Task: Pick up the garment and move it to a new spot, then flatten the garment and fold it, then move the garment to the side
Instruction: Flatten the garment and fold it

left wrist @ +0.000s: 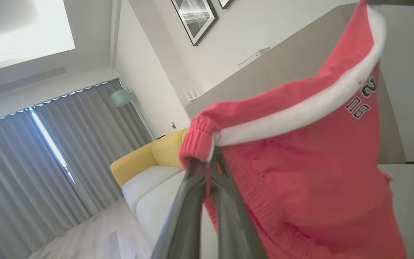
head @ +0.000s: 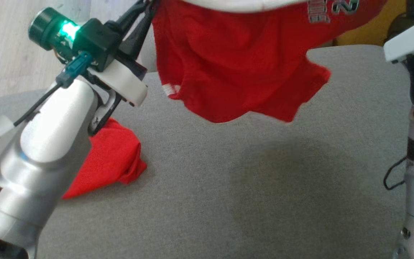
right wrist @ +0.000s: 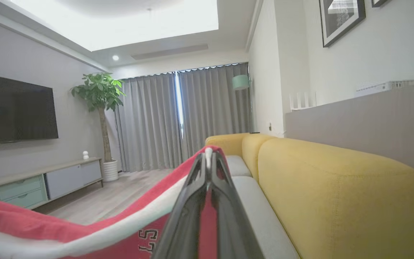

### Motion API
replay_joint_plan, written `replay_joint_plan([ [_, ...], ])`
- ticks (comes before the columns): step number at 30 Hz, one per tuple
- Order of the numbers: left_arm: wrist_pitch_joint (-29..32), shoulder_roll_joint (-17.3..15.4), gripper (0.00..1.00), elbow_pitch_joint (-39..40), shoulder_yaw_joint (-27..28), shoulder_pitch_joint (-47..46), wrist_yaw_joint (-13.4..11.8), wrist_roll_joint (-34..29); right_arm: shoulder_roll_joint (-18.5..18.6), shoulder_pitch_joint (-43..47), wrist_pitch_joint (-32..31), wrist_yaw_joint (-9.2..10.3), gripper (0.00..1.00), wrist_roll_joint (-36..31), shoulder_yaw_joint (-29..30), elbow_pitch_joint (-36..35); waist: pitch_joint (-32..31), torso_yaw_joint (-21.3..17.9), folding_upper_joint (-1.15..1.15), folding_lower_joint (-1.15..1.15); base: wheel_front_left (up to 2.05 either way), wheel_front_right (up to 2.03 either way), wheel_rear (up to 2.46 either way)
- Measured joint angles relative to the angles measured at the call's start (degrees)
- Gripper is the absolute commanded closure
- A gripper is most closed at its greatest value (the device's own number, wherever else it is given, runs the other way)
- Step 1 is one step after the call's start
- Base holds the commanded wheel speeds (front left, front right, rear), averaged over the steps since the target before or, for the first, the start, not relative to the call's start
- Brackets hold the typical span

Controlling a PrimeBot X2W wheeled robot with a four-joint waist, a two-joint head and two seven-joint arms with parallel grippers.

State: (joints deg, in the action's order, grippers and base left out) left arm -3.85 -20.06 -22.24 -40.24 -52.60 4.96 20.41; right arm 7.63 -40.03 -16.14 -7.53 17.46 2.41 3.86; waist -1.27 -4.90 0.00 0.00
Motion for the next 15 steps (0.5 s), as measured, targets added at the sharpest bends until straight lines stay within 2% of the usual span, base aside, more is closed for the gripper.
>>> replay_joint_plan([
  [4, 1.0, 0.0, 1.0, 2.1, -0.4, 2.4, 0.0, 1.4, 0.5, 3.3, -1.0, 0.0, 1.0, 0.0, -0.5, -0.2, -0.5, 0.0, 0.0, 0.0, 0.0, 0.0, 0.0],
  [8, 2.8, -1.2, 1.0, 5.9, -0.8, 7.4, -0.5, 2.5, 0.7, 8.9, -3.1, 0.0, 1.0, 0.4, -0.4, -3.3, -0.6, -0.2, 0.0, 0.0, 0.0, 0.0, 0.0],
  [15, 7.1, -5.3, 1.0, 17.6, -0.4, 11.5, -3.8, 3.8, 1.0, 13.7, -8.3, 0.0, 1.0, 1.3, 1.5, -13.5, 0.1, -0.9, 0.0, 0.0, 0.0, 0.0, 0.0],
])
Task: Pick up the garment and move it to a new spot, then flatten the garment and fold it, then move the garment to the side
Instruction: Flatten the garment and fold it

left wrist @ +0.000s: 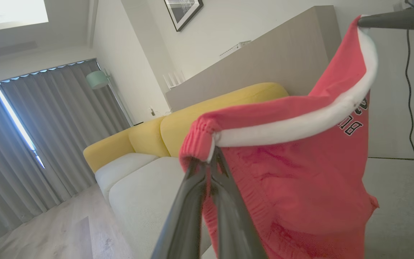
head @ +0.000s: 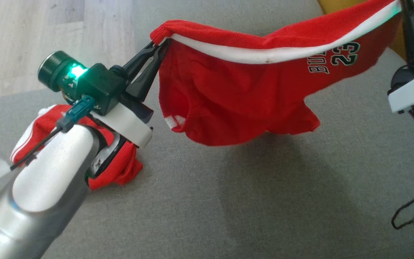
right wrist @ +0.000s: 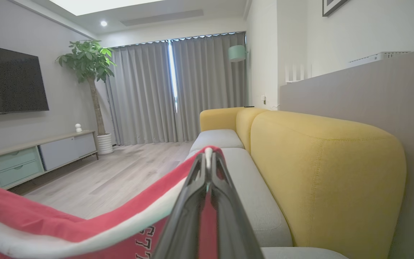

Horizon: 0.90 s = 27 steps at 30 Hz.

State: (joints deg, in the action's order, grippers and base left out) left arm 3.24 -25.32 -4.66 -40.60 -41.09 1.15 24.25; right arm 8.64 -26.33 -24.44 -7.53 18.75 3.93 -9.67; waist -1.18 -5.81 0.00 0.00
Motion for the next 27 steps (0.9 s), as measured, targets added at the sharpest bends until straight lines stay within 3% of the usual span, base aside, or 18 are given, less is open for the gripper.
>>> replay_joint_plan([
  [5, 3.6, -1.2, 1.0, 5.1, 0.5, 0.2, -0.6, 0.6, 0.1, 0.0, -3.4, 0.0, 1.0, 0.0, 0.3, -2.5, 1.9, -0.6, 0.0, 0.0, 0.0, 0.0, 0.0],
  [10, 4.7, -0.7, 1.0, -1.5, 1.6, -7.6, 1.9, 1.9, -0.5, -9.5, -2.4, 0.0, 1.0, -0.1, 0.4, 7.8, 7.5, -1.5, 0.0, 0.01, 0.0, 0.0, 0.0],
  [13, 2.7, 1.0, 1.0, -8.7, 2.4, -15.9, 3.0, 1.6, -0.5, -19.9, 2.1, 0.0, 1.0, -0.3, 0.2, 16.8, 11.5, -2.0, 0.0, 0.02, 0.0, 0.0, 0.0],
  [19, -4.6, 5.4, 1.0, -22.5, 4.3, -31.0, 3.9, -1.4, -1.0, -39.2, 16.8, 0.0, 1.0, -2.2, 0.1, 34.0, 19.7, -2.9, 0.0, 0.03, 0.0, 0.0, 0.0],
  [23, -10.2, 7.9, 1.0, -29.4, 4.9, -36.2, 3.9, -2.8, -1.3, -44.8, 25.0, 0.0, 1.0, -3.3, 0.1, 43.4, 23.8, -3.3, 0.0, 0.03, 0.0, 0.0, 0.0],
  [27, -13.0, 9.8, 1.0, -33.9, 4.1, -36.0, 4.0, -3.0, -1.2, -44.6, 27.6, 0.0, 1.0, -3.2, -0.4, 50.5, 25.5, -3.1, 0.0, 0.03, 0.0, 0.0, 0.0],
])
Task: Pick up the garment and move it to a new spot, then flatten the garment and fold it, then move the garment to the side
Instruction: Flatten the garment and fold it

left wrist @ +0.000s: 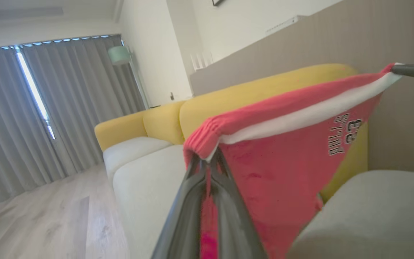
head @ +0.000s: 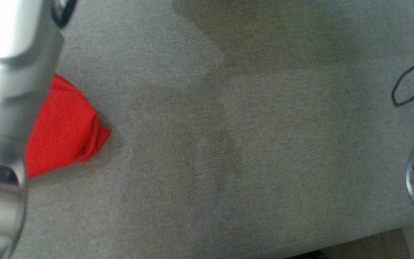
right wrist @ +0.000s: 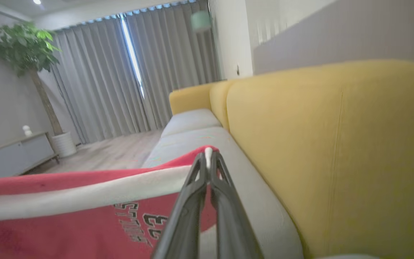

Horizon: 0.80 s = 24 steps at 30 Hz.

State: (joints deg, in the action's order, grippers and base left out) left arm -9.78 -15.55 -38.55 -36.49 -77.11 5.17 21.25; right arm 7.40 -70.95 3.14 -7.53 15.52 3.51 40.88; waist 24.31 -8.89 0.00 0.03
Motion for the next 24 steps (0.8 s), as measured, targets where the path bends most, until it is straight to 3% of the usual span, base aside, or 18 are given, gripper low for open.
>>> replay_joint_plan([
  [6, -3.0, 2.3, 1.0, -5.6, -2.7, 5.1, 1.5, 2.0, 2.1, 3.6, 0.7, 0.0, 1.0, 2.6, -5.0, 10.1, 0.7, 2.0, 0.0, -0.02, 0.0, 0.0, 0.0],
  [11, -3.5, 2.4, 1.0, -7.5, -7.3, 12.8, 2.4, 3.6, 5.4, 9.7, -1.6, 0.0, 1.0, 7.0, -10.8, 13.8, 0.1, 3.3, 0.0, -0.03, 0.0, 0.0, 0.0],
  [19, -3.7, -0.2, 1.0, -2.5, -17.0, 24.0, 2.4, 8.0, 13.0, 18.5, -10.0, 0.0, 1.0, 16.5, -24.6, 9.6, -3.6, 4.3, 0.0, -0.03, 0.0, 0.0, 0.0],
  [24, -3.5, -1.4, 1.0, 1.1, -19.8, 29.1, 2.4, 9.1, 18.9, 23.6, -15.8, 0.0, 1.0, 22.3, -32.5, 4.6, -6.6, 4.8, 0.0, -0.04, 0.0, 0.0, 0.0],
])
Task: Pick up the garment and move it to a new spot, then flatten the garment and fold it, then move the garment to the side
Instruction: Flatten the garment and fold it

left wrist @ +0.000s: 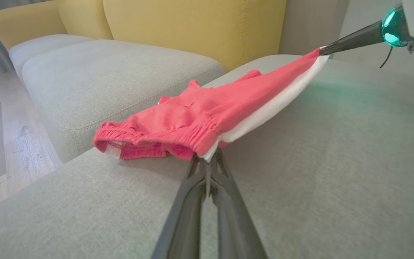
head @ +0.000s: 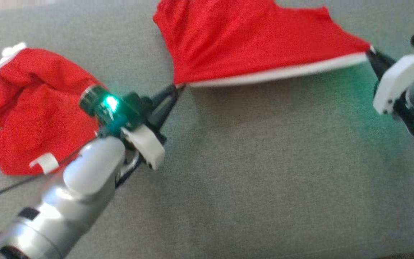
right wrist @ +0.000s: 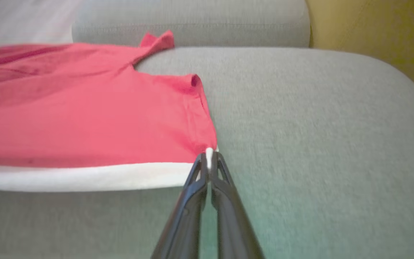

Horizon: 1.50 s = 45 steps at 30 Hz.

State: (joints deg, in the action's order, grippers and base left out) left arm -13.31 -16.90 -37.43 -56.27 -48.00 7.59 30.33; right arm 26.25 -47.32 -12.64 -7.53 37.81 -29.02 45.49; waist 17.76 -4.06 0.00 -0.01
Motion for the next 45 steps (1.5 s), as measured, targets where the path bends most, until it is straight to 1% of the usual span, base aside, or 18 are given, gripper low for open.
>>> replay_joint_plan([
  [5, 0.6, -0.6, 1.0, 2.9, -1.8, 3.9, -0.7, -0.1, 5.0, 3.6, -5.4, 0.0, 1.0, 4.6, -5.1, -3.6, -3.2, 0.0, 0.0, 0.0, 0.0, 0.0, 0.0],
  [8, 0.7, -0.9, 1.0, 4.5, -2.8, 6.1, -1.9, -0.1, 7.3, 5.6, -8.9, 0.0, 1.0, 7.3, -7.6, -6.0, -5.2, -0.2, 0.0, 0.0, 0.0, 0.0, 0.0],
  [11, 1.2, -1.3, 1.0, 6.5, -3.3, 8.9, -3.1, 0.0, 9.5, 8.0, -12.5, 0.0, 1.0, 9.8, -9.3, -8.4, -7.2, -0.5, 0.0, 0.0, 0.0, 0.0, 0.0],
  [14, 1.8, -1.7, 1.0, 9.1, -4.1, 12.5, -4.1, 0.5, 11.7, 11.3, -15.6, 0.0, 1.0, 12.4, -9.7, -10.7, -9.5, -0.8, 0.0, 0.0, 0.0, 0.0, 0.0],
  [15, 2.1, -2.0, 1.0, 10.2, -4.5, 13.7, -4.2, 0.9, 12.4, 12.6, -16.2, 0.0, 1.0, 13.0, -9.7, -11.7, -10.3, -0.9, 0.0, 0.0, 0.0, 0.0, 0.0],
  [19, 3.3, -3.3, 1.0, 15.2, -5.3, 18.8, -6.4, 1.6, 15.0, 18.1, -18.8, 0.0, 1.0, 16.2, -8.4, -16.0, -13.4, -1.3, 0.0, -0.01, 0.0, 0.0, 0.0],
  [22, 4.5, -4.5, 1.0, 20.0, -5.6, 22.0, -8.1, 2.8, 16.7, 22.8, -19.9, 0.0, 1.0, 18.1, -5.8, -19.7, -15.3, -1.7, 0.0, -0.01, 0.0, 0.0, 0.0],
  [24, 6.3, -5.3, 1.0, 23.0, -6.9, 23.5, -8.2, 3.0, 17.7, 26.0, -20.2, 0.0, 1.0, 18.6, -3.4, -21.8, -16.0, -2.0, 0.0, -0.01, 0.0, 0.0, 0.0],
  [26, 7.5, -5.8, 1.0, 25.4, -7.5, 24.7, -9.2, 3.0, 18.3, 28.6, -20.1, 0.0, 1.0, 18.4, -1.1, -23.4, -16.1, -2.0, 0.0, -0.01, 0.0, 0.0, 0.0],
  [29, 8.0, -6.2, 1.0, 27.9, -7.1, 24.8, -10.8, 3.0, 18.1, 30.3, -20.0, 0.0, 1.0, 16.5, 3.0, -25.2, -15.5, -1.8, 0.0, 0.0, 0.0, 0.0, 0.0],
  [31, 8.3, -6.3, 1.0, 28.9, -6.8, 24.3, -11.2, 3.0, 17.4, 30.2, -19.4, 0.0, 1.0, 14.5, 6.2, -26.6, -14.8, -1.6, 0.0, 0.01, 0.0, 0.0, 0.0],
  [35, 8.8, -6.4, 1.0, 29.7, -6.4, 21.8, -11.2, 2.5, 14.6, 28.6, -19.1, 0.0, 1.0, 10.3, 11.5, -28.6, -12.5, -0.8, 0.0, 0.01, 0.0, 0.0, 0.0],
  [36, 9.0, -6.4, 1.0, 29.7, -6.1, 20.9, -11.6, 2.3, 13.6, 27.8, -19.1, 0.0, 1.0, 9.2, 12.6, -29.0, -11.9, -0.5, 0.0, 0.02, 0.0, 0.0, 0.0],
  [39, 9.2, -6.3, 1.0, 29.7, -5.0, 18.0, -11.8, 1.7, 11.1, 24.1, -19.1, 0.0, 1.0, 6.1, 14.7, -29.9, -9.7, 0.4, 0.0, 0.02, 0.0, 0.0, 0.0],
  [41, 9.2, -6.1, 1.0, 29.5, -4.8, 17.1, -11.8, 1.6, 10.6, 22.8, -19.2, 0.0, 1.0, 5.0, 15.1, -29.9, -9.0, 0.8, 0.0, 0.02, 0.0, 0.0, 0.0],
  [45, 9.3, -5.6, 1.0, 28.1, -4.7, 13.8, -11.5, 1.2, 8.6, 16.8, -20.4, 0.0, 1.0, 0.9, 16.2, -28.7, -6.3, 2.7, 0.0, 0.02, 0.0, 0.0, 0.0],
])
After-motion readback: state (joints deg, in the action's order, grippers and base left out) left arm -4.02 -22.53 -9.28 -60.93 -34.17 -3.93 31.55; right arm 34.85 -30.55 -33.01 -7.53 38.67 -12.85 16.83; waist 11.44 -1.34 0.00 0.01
